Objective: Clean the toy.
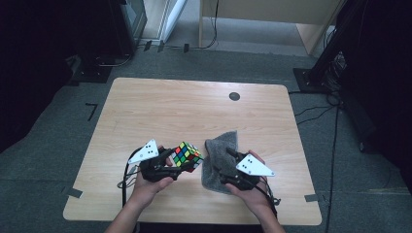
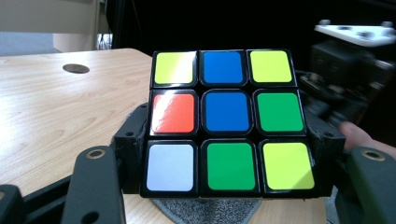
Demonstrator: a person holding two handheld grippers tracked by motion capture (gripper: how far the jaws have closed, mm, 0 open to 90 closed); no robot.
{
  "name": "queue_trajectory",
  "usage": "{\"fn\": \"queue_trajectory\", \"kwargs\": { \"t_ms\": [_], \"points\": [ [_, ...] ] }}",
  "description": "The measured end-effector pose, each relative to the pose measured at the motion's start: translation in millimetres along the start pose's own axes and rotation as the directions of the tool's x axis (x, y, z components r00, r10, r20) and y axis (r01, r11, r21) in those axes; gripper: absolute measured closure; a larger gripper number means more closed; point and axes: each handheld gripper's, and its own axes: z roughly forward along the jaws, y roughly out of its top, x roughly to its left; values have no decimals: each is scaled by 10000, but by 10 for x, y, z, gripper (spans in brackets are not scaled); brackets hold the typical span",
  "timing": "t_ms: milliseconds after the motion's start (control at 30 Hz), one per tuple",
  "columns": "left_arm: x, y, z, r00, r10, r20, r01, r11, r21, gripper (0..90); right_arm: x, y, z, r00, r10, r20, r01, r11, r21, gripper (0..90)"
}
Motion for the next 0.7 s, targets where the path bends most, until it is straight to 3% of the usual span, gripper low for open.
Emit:
{"fn": "queue_trajectory", "kwargs": {
  "t_ms": [133,200,233,267,333,467,700],
  "points": [
    [17,12,-9,9997,-238,75,238,9997,0,343,179,19,41,9946,-590,-857,580,9982,-138,305],
    [20,16,-2,9993,-357,111,357,9994,14,343,266,24,62,9909,-881,-1020,867,9961,-181,289],
    [20,16,-2,9993,-357,111,357,9994,14,343,266,24,62,9909,-881,-1020,867,9961,-181,289],
    [14,19,9,9992,-395,109,394,9992,87,343,344,32,85,9879,-1245,-929,1235,9922,-163,255],
    [1,24,23,9987,-494,135,491,9986,217,343,398,41,101,9853,-1474,-862,1456,9890,-269,230],
    [-11,40,40,9960,-818,350,807,9963,308,343,474,45,126,9828,-1629,-874,1610,9866,-277,221],
    [-39,54,88,9934,-1040,491,1006,9927,664,343,539,53,160,9823,-1843,-330,1829,9823,-404,208]
  ]
}}
